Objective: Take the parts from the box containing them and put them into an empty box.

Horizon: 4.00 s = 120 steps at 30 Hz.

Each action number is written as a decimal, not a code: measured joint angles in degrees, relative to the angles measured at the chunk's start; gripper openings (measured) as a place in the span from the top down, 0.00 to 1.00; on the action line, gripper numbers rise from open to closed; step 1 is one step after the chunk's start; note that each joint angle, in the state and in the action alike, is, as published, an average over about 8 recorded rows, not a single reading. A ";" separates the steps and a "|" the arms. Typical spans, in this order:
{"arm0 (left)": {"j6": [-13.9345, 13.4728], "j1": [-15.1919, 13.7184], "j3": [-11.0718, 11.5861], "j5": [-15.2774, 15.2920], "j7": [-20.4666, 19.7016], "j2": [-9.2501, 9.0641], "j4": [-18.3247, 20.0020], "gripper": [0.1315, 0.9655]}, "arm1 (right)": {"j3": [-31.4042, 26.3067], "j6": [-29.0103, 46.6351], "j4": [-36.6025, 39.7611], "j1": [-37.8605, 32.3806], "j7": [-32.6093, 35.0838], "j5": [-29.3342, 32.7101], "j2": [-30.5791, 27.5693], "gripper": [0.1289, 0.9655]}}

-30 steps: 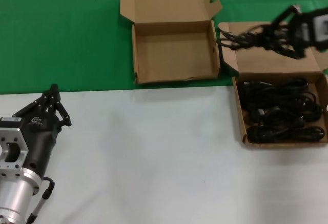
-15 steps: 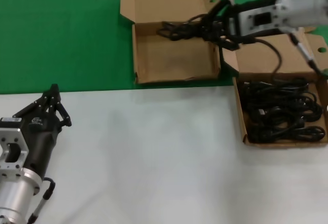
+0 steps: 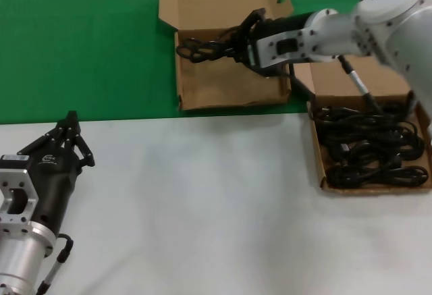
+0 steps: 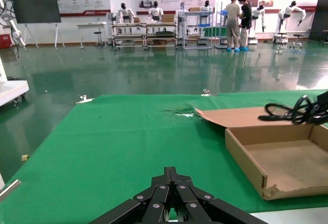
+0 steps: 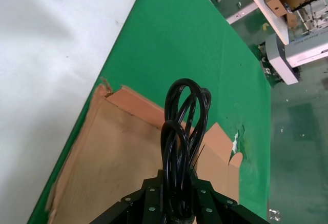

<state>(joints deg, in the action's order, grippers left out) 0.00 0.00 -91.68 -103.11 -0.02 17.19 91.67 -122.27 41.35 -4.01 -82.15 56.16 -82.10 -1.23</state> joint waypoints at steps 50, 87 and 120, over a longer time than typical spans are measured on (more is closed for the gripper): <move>0.00 0.00 0.00 0.00 0.00 0.00 0.00 0.99 | -35.45 -17.31 -4.89 7.53 7.39 -37.07 1.23 0.65; 0.00 0.00 0.00 0.00 0.00 0.00 0.00 0.99 | -0.90 -9.78 -10.68 8.68 4.93 -36.33 -9.67 0.00; 0.00 0.00 0.00 -0.01 0.02 0.00 0.00 0.84 | 11.27 -21.92 -40.44 37.03 -18.64 -30.41 -12.16 0.00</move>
<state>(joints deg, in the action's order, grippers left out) 0.00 0.00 -91.68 -103.12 0.00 17.19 91.67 -111.00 19.42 -44.44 -45.12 37.52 -112.51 -13.39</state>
